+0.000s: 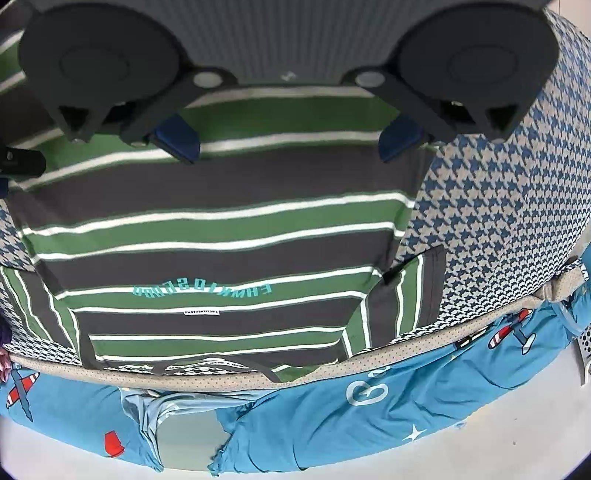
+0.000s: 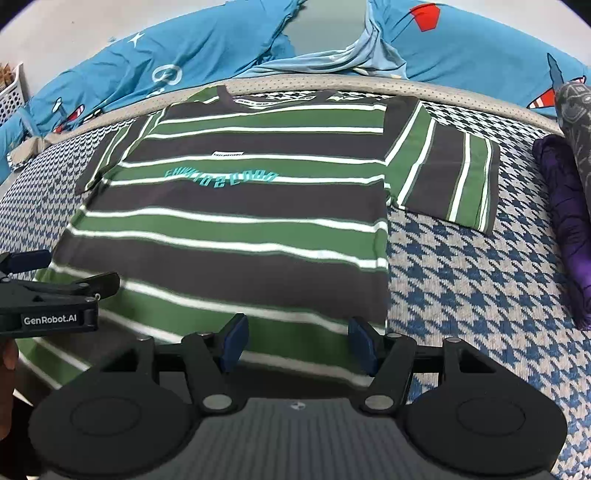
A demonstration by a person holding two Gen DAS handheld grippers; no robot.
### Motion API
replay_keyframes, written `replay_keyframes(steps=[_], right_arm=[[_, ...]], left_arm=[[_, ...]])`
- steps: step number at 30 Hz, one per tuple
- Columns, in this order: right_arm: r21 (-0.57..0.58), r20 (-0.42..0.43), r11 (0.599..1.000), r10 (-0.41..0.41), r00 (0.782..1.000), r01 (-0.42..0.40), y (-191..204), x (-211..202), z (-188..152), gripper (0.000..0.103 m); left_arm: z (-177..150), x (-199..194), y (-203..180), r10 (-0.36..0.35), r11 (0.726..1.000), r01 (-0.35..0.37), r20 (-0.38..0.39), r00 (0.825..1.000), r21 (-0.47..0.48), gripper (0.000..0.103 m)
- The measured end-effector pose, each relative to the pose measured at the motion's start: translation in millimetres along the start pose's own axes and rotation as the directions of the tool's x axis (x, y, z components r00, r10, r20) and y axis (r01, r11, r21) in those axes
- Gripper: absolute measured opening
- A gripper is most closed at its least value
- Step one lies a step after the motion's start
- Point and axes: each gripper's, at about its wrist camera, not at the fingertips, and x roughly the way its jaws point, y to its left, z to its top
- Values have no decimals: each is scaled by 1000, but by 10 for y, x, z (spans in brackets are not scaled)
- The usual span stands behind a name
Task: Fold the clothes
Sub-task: 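Move the right tool over the shirt's side edge beside the sleeve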
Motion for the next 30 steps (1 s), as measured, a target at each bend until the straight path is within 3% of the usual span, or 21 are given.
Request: replay_keyframes(steps=[17,30], right_arm=[[33,22,999,-6,1000,6,-65,149,300,59],[151,69,986,-81,994,69,-514,188,544,59]], left_arm=[[244,208,-69,-17,999,17,6,1000,48,103],[543,474,80,-7,1000,7,-4,1000,20,103]])
